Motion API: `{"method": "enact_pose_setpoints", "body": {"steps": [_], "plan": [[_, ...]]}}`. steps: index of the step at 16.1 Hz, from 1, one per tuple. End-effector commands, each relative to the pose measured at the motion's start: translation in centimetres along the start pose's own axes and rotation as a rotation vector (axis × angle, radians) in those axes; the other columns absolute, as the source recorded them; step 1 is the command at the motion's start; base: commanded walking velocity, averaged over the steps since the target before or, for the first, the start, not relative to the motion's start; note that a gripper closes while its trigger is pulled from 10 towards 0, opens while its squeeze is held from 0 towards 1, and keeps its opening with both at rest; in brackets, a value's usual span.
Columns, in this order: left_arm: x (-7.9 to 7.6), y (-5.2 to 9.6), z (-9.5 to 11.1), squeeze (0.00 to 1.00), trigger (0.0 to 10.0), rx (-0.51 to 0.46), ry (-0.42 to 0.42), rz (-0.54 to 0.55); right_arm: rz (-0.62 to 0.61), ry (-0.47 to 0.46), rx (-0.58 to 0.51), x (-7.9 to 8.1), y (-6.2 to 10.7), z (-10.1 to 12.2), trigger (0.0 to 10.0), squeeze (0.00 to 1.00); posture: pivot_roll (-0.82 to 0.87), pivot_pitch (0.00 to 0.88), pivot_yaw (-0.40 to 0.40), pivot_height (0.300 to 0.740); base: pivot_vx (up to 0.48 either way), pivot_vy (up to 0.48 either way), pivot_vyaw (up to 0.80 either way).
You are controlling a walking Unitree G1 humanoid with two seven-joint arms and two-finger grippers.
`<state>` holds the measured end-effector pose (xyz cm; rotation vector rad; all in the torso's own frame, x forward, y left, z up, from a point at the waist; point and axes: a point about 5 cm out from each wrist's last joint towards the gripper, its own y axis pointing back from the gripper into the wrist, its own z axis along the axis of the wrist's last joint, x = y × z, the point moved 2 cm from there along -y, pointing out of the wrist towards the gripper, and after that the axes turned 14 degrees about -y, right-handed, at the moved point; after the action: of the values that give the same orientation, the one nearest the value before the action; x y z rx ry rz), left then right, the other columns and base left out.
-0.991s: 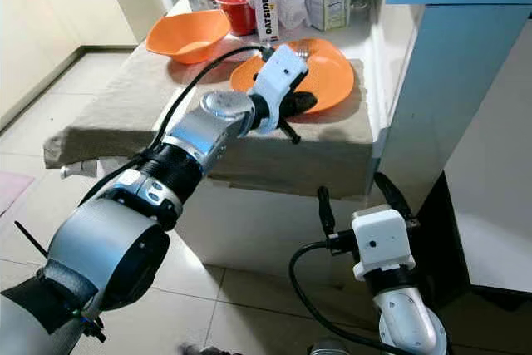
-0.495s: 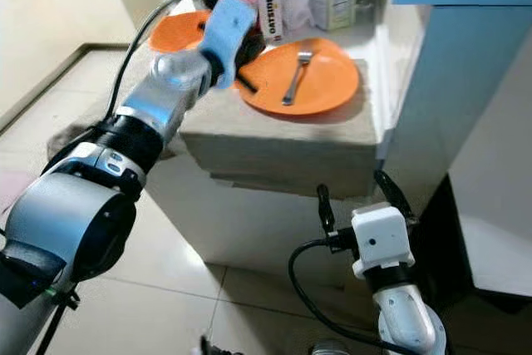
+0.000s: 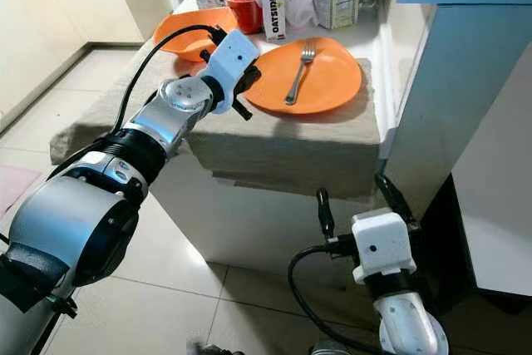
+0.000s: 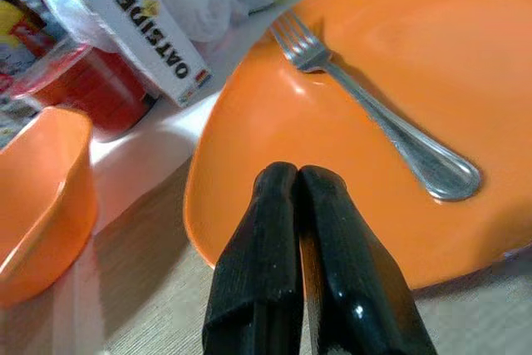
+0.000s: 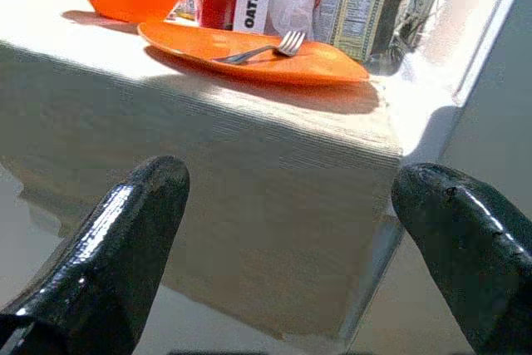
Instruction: Setting the table
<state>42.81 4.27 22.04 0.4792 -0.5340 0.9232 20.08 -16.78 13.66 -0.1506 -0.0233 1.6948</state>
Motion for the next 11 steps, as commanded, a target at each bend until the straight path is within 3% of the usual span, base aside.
{"method": "enact_pose_setpoints", "body": {"steps": [1,2,3,4,5,6,11], "plan": [[0.6,0.1,0.3,0.0,10.0,-0.02,0.032,0.021,0.003,0.0,-0.021,0.2,0.1,0.5,10.0,0.0,-0.3,0.052,0.187,0.735,0.0,0.0,0.0],[0.6,0.1,0.3,0.16,10.0,-0.024,0.038,0.02,0.002,0.001,-0.021,0.2,0.1,0.5,10.0,0.0,-0.29,0.054,0.186,0.735,0.0,0.0,0.0],[0.0,0.0,0.4,1.0,10.0,-0.033,0.035,-0.013,0.001,0.001,-0.02,0.2,0.1,0.5,10.0,0.0,-0.29,0.054,0.186,0.735,0.0,0.0,0.0],[-0.4,-0.1,0.2,1.0,10.0,-0.02,0.023,-0.028,0.003,0.0,-0.02,0.2,0.2,0.6,10.0,0.0,-0.29,0.056,0.185,0.735,0.0,0.0,0.0],[-0.8,-0.2,0.1,1.0,10.0,-0.013,-0.004,-0.043,0.004,-0.003,-0.006,0.4,-1.2,-0.6,10.0,0.0,-0.29,0.056,0.185,0.735,0.0,0.0,0.0],[-1.2,-0.2,-0.3,0.0,10.0,0.009,-0.014,-0.055,0.008,-0.006,0.006,0.7,-2.5,-1.5,10.0,0.0,-0.29,0.06,0.189,0.735,0.0,0.0,0.0],[-2.4,-0.2,-1.8,0.0,10.0,0.122,0.045,-0.123,0.001,-0.01,0.009,1.0,-2.6,-1.7,10.0,0.0,-0.3,0.057,0.205,0.735,0.0,0.0,0.0]]}}
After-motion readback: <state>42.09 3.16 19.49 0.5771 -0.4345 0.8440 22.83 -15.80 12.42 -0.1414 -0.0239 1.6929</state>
